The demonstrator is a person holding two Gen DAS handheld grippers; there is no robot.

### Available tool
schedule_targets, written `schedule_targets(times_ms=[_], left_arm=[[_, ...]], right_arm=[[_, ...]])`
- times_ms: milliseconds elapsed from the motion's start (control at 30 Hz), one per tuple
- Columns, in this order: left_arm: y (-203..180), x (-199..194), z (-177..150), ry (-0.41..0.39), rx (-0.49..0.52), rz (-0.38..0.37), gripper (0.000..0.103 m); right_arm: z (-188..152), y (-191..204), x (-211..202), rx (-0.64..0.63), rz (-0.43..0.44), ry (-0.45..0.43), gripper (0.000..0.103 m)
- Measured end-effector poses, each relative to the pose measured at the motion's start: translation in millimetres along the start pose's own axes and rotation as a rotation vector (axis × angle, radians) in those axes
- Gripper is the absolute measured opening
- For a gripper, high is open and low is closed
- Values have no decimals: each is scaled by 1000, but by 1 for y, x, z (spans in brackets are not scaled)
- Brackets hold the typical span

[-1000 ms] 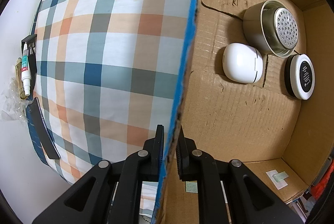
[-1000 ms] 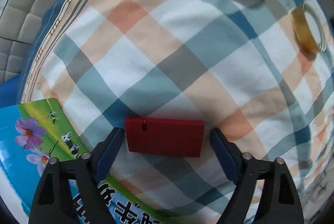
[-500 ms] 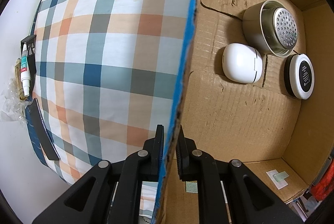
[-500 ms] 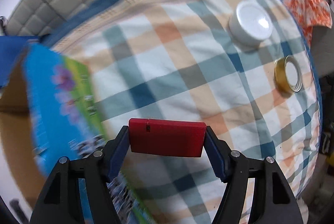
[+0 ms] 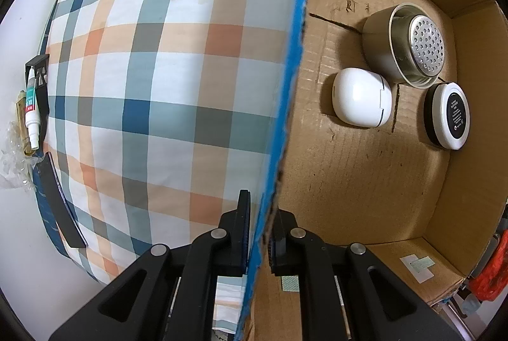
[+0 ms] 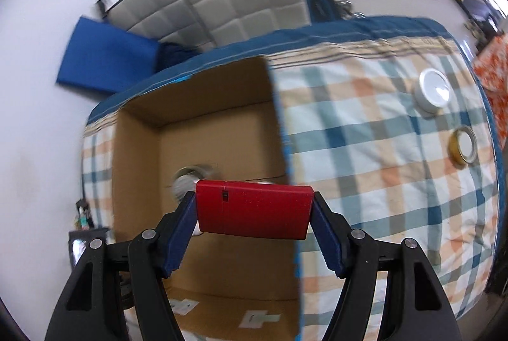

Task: Organize rigid objects
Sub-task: 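Carry the red case into the box and release it beyond the steel cup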

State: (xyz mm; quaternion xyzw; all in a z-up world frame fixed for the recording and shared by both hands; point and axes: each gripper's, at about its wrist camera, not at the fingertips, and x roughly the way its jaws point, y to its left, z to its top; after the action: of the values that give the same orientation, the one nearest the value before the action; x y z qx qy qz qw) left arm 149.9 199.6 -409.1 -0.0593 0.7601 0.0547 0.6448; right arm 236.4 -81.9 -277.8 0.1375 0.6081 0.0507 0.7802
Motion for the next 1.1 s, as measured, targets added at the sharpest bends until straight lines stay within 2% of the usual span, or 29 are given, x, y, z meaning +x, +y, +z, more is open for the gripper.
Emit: schedule_targets(times_ms=[300, 667, 933, 1100], left_arm=[[5, -9, 2, -7, 2, -18, 7], [9, -16, 6, -13, 10, -28, 7], [12, -16, 11, -9, 8, -38, 7], [15, -15, 12, -9, 6, -41, 7]], right_arm=[[1, 49, 16, -67, 35, 34, 72], [26, 59, 71, -48, 27, 109, 72], [49, 60, 128, -31, -36, 197, 72], [58, 61, 152, -46, -91, 214, 72]])
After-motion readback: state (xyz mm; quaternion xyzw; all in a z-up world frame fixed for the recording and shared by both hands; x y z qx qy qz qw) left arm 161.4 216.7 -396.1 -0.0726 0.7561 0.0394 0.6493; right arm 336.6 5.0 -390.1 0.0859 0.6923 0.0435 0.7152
